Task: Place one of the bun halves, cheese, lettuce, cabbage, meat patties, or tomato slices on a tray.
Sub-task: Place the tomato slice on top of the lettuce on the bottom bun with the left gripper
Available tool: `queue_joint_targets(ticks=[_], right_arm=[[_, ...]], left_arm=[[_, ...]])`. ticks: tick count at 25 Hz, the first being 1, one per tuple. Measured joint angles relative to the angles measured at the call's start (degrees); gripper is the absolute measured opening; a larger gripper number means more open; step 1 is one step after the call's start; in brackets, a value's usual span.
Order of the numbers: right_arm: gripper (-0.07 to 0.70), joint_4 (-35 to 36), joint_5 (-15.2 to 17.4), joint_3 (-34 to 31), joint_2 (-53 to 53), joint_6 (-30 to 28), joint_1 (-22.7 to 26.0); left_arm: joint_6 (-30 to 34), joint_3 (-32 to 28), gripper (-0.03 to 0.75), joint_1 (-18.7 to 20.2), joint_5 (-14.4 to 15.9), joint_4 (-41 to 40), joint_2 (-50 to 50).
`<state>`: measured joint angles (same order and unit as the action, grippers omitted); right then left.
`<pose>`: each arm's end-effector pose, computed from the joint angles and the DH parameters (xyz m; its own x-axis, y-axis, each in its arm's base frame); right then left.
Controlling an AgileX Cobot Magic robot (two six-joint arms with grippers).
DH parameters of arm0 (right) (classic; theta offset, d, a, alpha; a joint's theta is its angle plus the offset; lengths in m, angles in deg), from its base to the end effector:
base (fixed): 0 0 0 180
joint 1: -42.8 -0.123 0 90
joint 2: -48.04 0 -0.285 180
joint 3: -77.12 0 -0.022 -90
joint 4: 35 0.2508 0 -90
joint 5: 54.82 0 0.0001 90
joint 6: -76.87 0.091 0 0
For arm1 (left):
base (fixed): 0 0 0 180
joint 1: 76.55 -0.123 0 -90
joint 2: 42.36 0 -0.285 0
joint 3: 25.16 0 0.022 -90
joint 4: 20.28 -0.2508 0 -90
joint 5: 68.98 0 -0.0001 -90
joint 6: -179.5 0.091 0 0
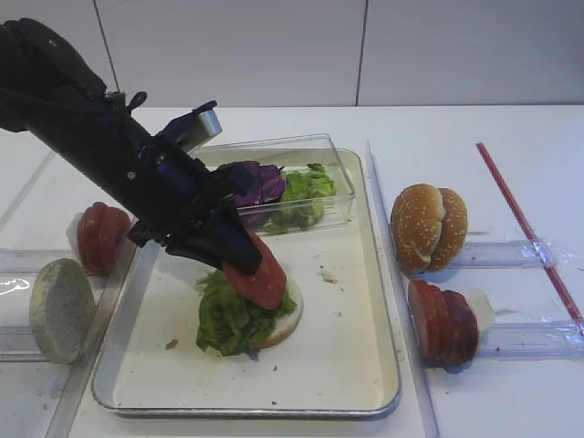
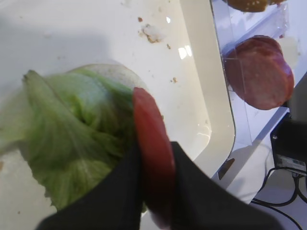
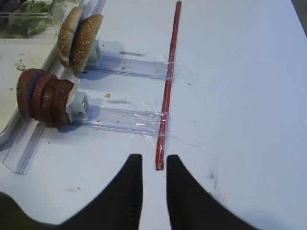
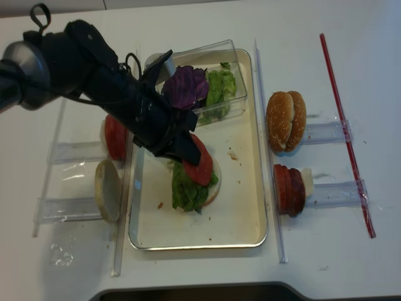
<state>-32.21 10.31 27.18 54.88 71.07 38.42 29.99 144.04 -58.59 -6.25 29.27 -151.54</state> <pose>-0.0084 0.0034 0.2646 -0.5158 -0.1203 -0.8482 -0.1558 0.9868 -0.0452 0.2965 -0.1609 0.2196 -0.9276 0.3309 -0.1736 0.3585 0.6575 -0.6627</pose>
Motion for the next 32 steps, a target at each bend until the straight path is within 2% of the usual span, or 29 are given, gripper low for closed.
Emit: queue_joint_targets(ticks=[23,27,32], right_arm=[[0.159,0.0,0.0,0.0,0.0,0.0,0.0],[0.159,0.0,0.0,0.0,0.0,0.0,0.0],[0.159,0.0,0.0,0.0,0.0,0.0,0.0]], left_arm=[[-1.7,0.0,0.094,0.0,-0.3,0.0,0.0],[-1.7,0.0,0.094,0.0,0.5,0.1,-1.7],[-1.7,0.0,0.094,0.1,0.2,0.3,-2.8]])
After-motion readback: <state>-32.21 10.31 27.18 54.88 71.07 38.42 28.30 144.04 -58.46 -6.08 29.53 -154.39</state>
